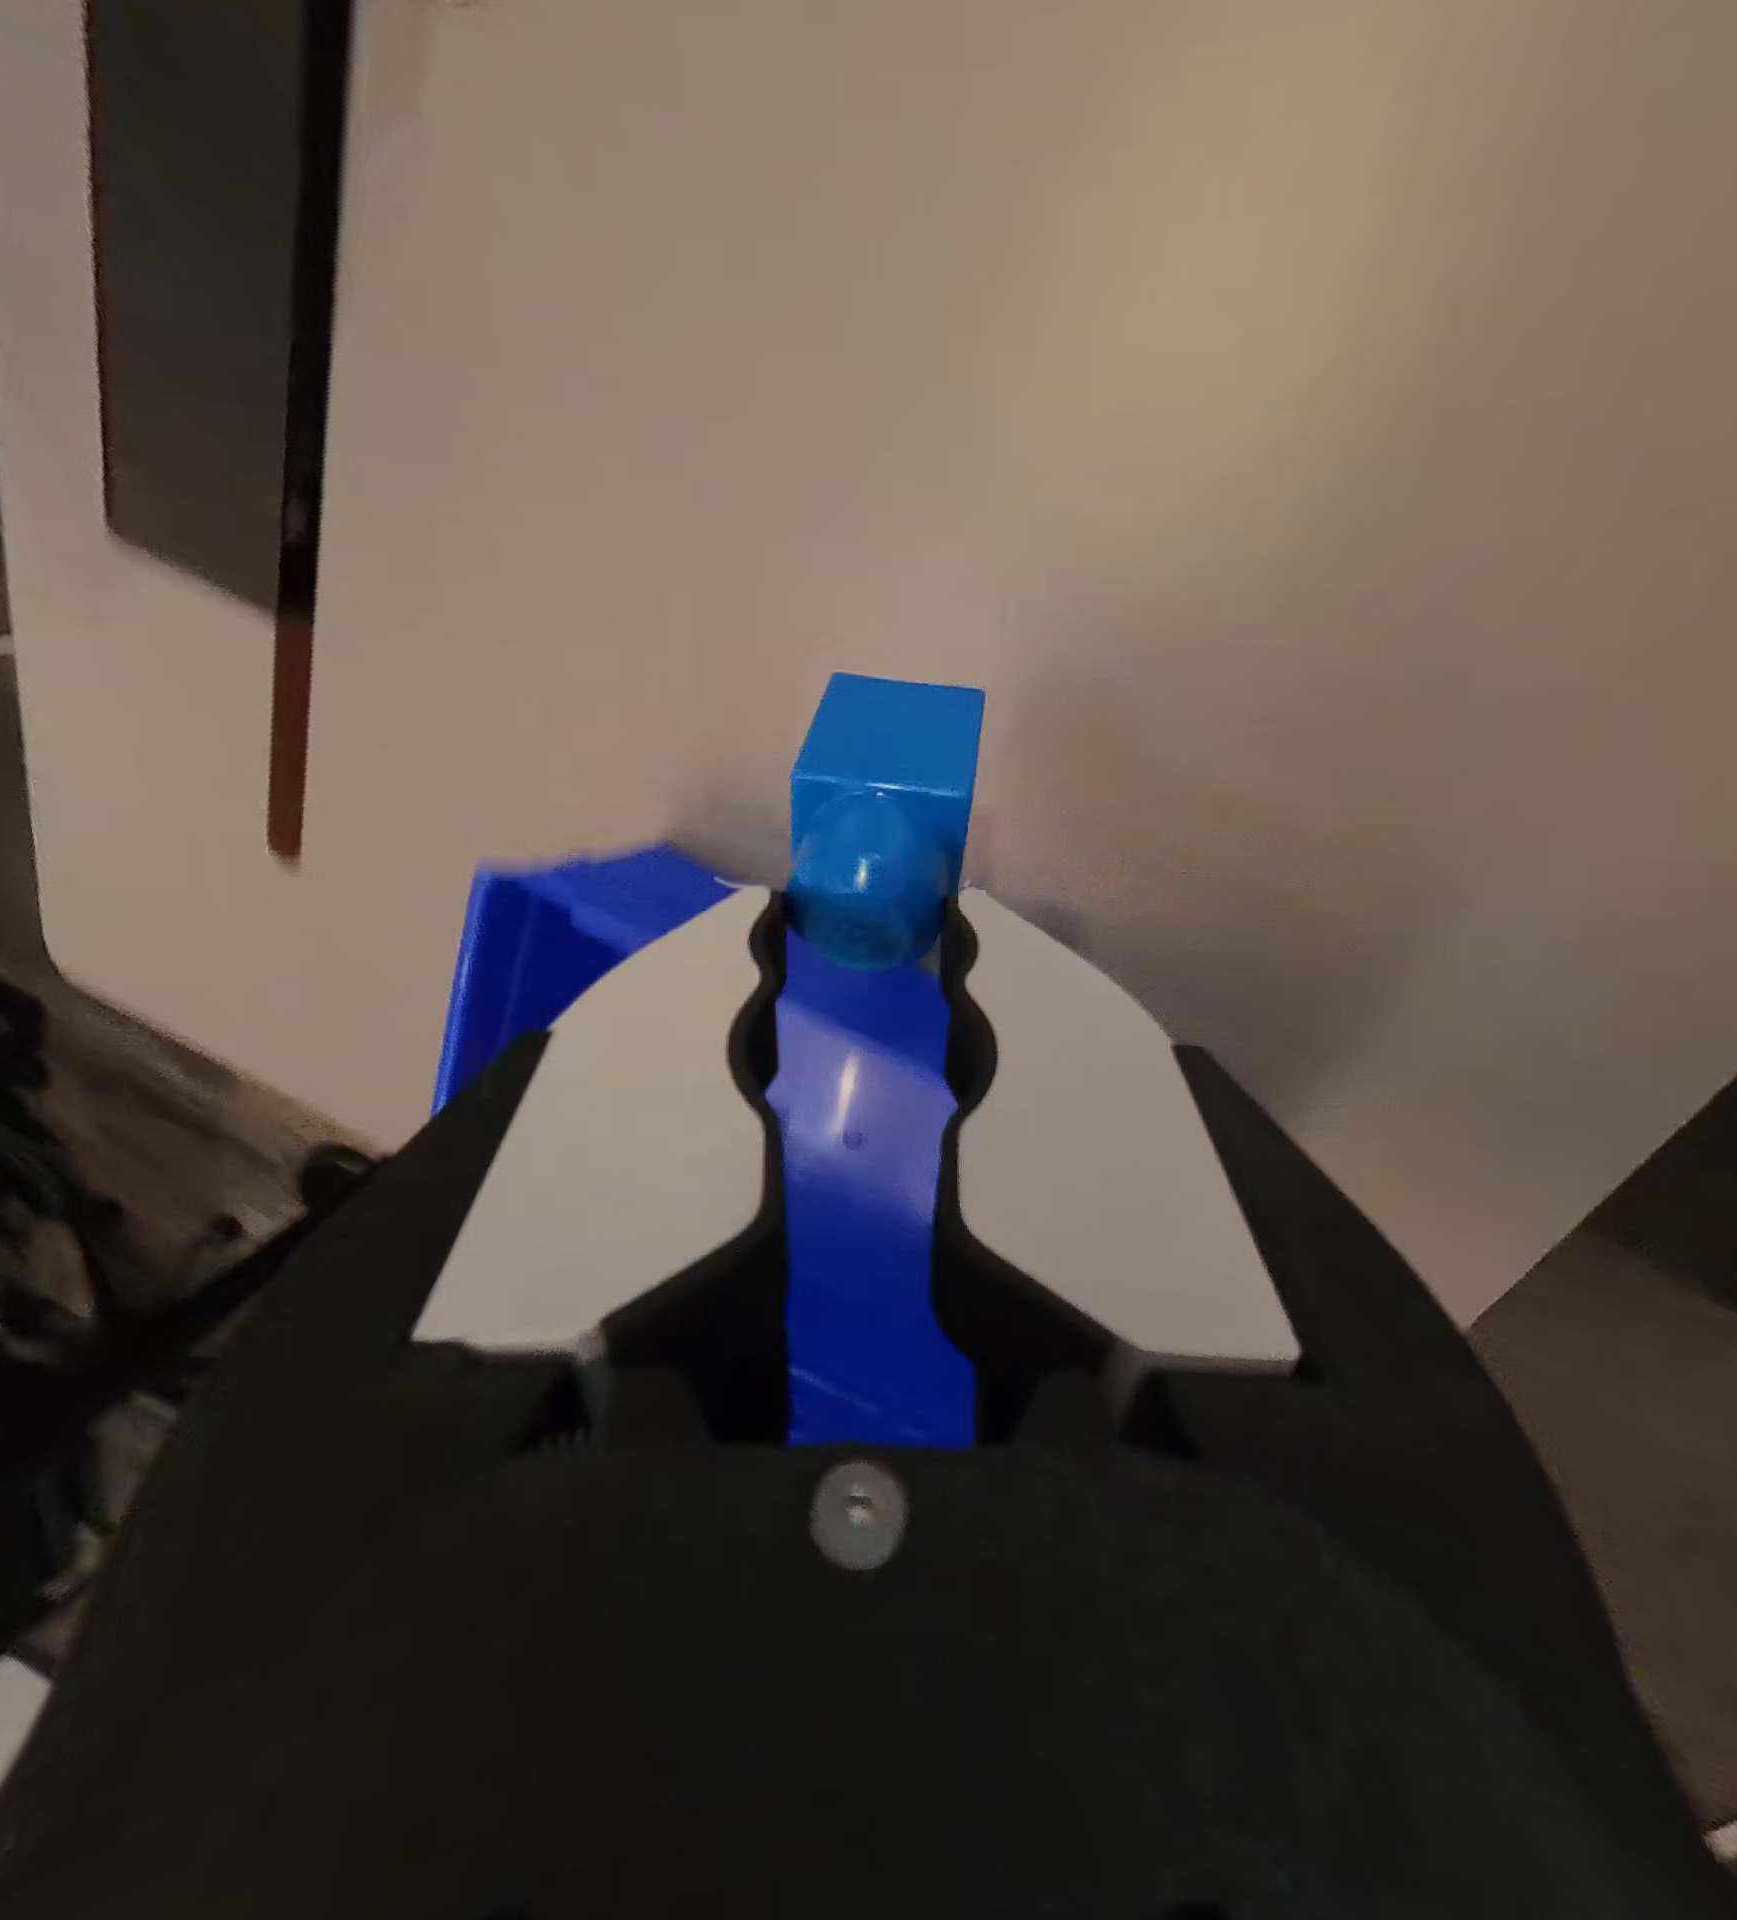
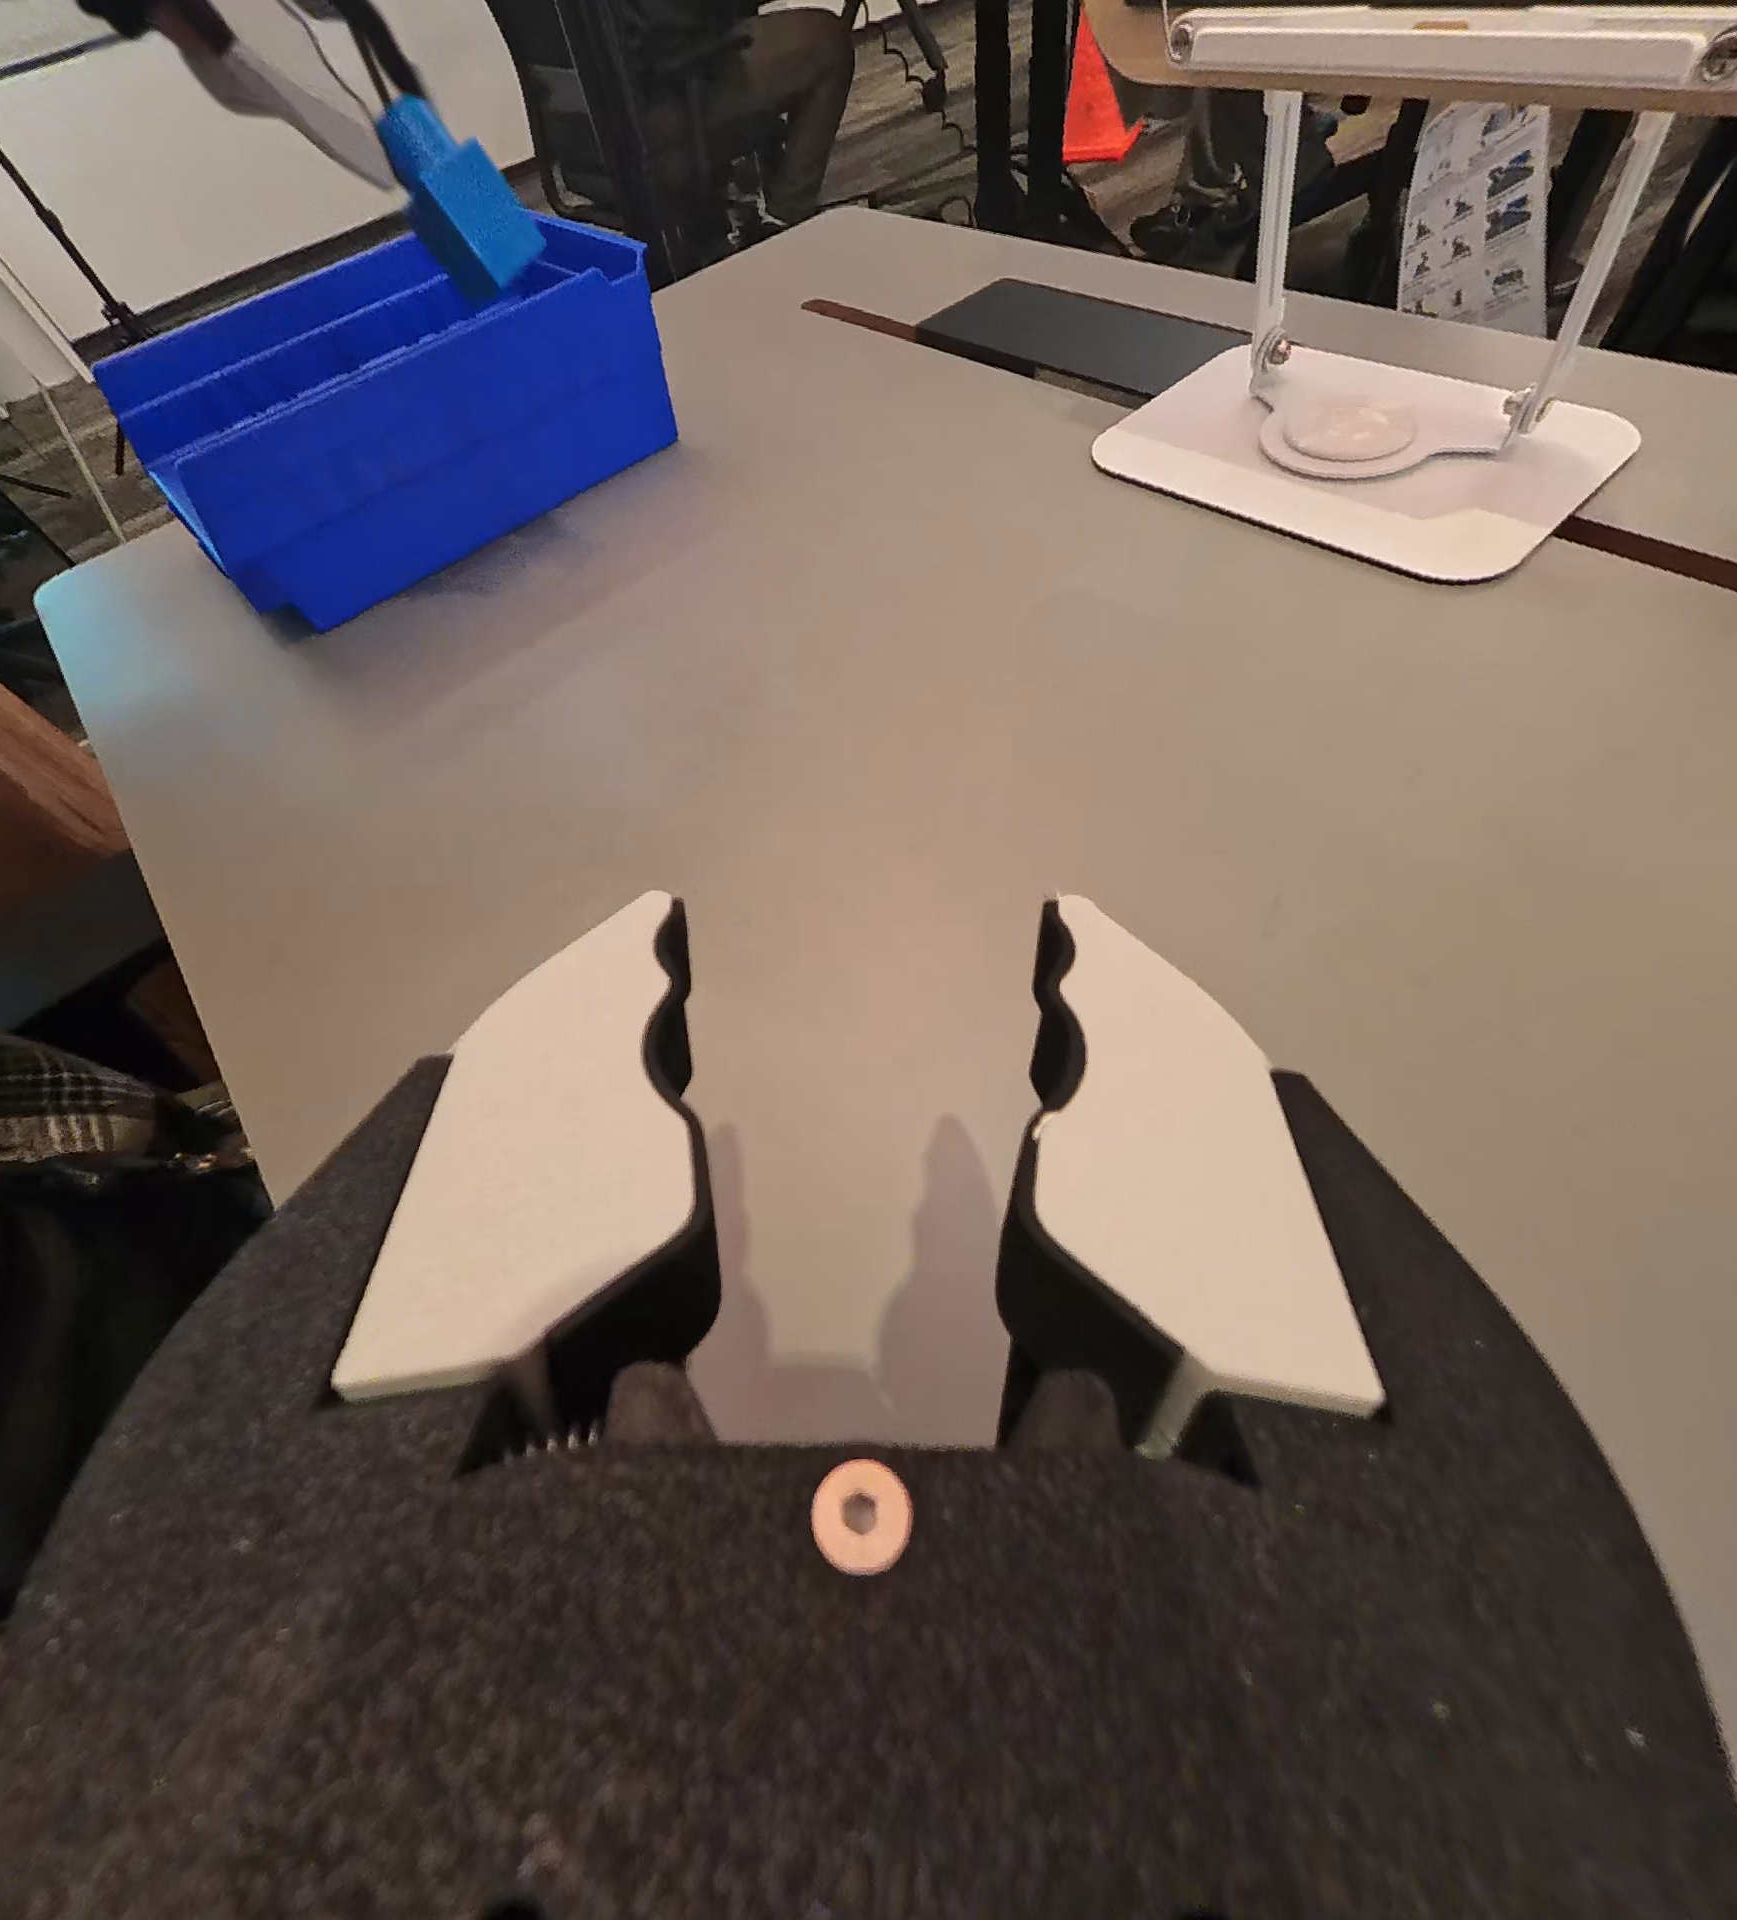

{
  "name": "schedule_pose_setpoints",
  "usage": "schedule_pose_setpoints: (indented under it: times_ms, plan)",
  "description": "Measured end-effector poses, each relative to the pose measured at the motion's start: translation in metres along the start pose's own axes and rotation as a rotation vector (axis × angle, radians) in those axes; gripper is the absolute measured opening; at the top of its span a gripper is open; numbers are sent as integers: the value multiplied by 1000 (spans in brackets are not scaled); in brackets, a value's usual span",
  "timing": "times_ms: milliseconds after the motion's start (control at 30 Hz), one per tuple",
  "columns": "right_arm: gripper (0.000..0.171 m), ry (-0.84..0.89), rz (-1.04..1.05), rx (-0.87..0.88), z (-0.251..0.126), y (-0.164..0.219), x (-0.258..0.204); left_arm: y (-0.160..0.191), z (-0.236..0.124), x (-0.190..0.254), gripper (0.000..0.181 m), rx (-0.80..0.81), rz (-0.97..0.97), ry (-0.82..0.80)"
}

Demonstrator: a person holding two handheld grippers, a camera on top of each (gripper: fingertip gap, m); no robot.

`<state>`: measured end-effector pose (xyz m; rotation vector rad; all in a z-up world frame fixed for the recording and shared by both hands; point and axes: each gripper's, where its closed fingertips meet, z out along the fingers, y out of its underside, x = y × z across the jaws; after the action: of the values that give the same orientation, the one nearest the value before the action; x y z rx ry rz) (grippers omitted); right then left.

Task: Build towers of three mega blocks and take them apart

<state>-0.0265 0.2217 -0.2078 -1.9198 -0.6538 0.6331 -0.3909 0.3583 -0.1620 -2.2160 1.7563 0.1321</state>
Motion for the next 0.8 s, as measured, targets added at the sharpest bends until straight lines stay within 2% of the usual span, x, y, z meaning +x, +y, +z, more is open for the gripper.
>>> schedule_pose_setpoints:
  times_ms: [133,300,467,633,800]
  plan:
    - [64,36,-3,-16,-6,4,6,-84,37,44,28,-27,144,96]
    - [64,42,22,-21,-11,9,12,-149,81,86,27,-104,196,200]
    - [63,46,16,-30,-12,10,13,-174,116,112,27,-228,252,246]
    - [63,48,15,-16,-16,8,14,-187,132,127,27,-234,344,252]
    - [63,46,15,-13,-17,7,14,-189,138,129,27,-230,342,236]
